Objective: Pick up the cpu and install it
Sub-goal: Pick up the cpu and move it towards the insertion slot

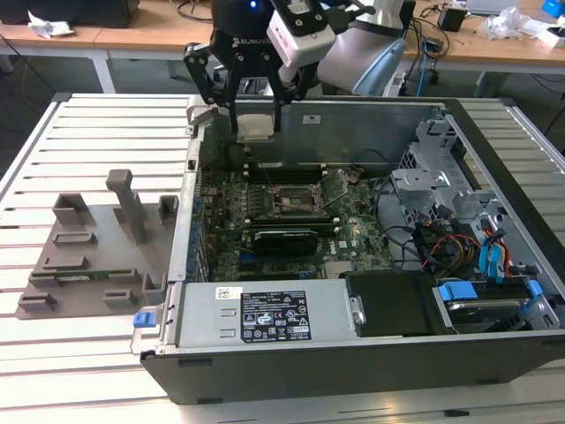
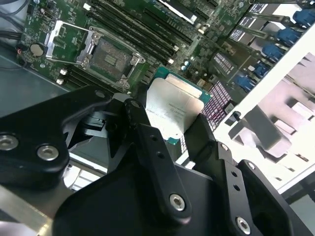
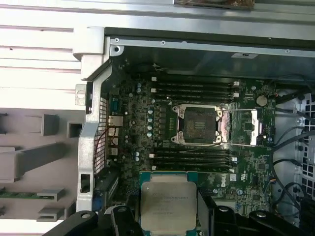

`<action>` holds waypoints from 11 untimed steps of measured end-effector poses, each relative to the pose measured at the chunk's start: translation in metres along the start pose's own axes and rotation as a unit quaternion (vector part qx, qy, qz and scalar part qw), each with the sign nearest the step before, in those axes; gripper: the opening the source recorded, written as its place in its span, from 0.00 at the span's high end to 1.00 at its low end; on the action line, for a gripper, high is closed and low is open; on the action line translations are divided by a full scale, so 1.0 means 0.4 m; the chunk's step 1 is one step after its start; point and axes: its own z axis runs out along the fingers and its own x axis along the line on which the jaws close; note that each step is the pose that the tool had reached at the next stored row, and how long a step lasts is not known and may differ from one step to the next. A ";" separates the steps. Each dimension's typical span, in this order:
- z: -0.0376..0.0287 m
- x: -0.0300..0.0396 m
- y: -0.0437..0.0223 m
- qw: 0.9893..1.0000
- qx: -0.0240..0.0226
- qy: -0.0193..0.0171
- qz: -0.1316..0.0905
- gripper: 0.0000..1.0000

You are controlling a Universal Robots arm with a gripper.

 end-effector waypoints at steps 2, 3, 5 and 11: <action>0.007 -0.008 0.007 1.000 0.000 0.000 0.000 0.45; 0.010 -0.011 0.010 1.000 0.000 0.000 0.000 0.45; 0.017 -0.019 0.015 1.000 0.000 0.000 0.000 0.45; 0.033 -0.042 0.025 1.000 0.000 0.000 0.000 0.45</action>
